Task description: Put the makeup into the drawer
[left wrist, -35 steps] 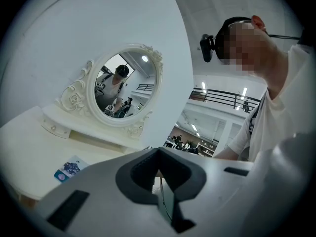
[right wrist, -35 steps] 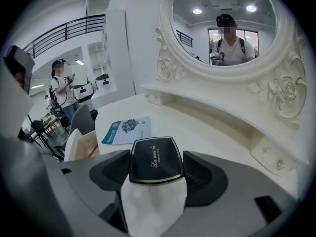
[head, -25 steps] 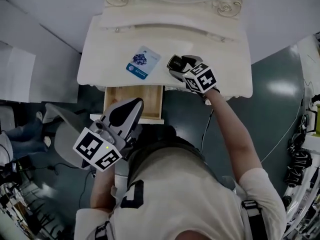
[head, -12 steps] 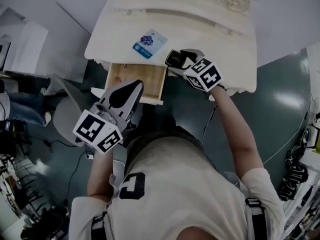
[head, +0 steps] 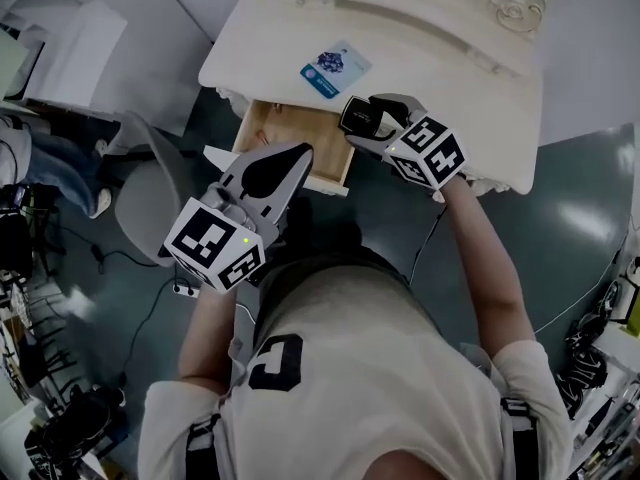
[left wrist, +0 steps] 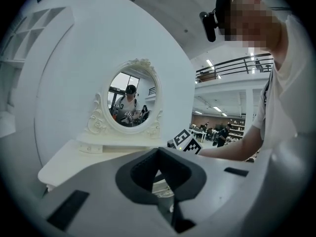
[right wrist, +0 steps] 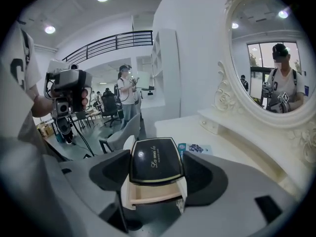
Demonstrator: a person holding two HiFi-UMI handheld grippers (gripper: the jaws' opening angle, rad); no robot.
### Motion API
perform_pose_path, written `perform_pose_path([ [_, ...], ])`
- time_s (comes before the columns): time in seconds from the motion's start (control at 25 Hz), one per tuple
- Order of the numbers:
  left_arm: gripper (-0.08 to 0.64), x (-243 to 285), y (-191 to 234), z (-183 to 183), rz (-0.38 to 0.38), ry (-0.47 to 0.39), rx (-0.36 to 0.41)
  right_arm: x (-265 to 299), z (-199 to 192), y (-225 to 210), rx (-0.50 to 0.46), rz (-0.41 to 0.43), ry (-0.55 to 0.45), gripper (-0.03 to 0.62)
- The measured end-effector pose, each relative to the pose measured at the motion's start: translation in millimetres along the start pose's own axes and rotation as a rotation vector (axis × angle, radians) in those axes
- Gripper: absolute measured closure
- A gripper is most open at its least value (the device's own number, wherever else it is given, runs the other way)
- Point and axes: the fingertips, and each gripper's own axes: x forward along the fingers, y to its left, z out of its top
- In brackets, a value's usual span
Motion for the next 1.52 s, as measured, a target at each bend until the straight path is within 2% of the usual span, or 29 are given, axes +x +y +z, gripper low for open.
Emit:
perform_pose_path([
  [0.16, 0.503, -7, 18, -4, -0.015, 0.003, -0.021, 11, 11, 5, 0.004, -0.001, 0.004, 0.255],
  [0.44, 0.503, -24, 61, -1, -0.052, 0.009, -0.035, 39, 24, 19, 0.076, -0.012, 0.025, 0.255],
  [0.6, 0.503, -30, 84, 3, -0.097, 0.012, -0.013, 60, 23, 27, 0.129, -0.032, 0.054, 0.255],
  [0.76, 0.503, -34, 100, -1, -0.155, 0.028, 0.004, 80, 12, 31, 0.193, -0.075, 0.093, 0.255],
  [1.16, 0.503, -43, 130, -10, -0.302, 0.066, -0.042, 117, -13, 34, 0.348, -0.202, 0.131, 0.255],
  [1.52, 0.503, -34, 136, -21, -0.328, 0.093, -0.089, 159, -57, 15, 0.478, -0.288, 0.149, 0.255],
])
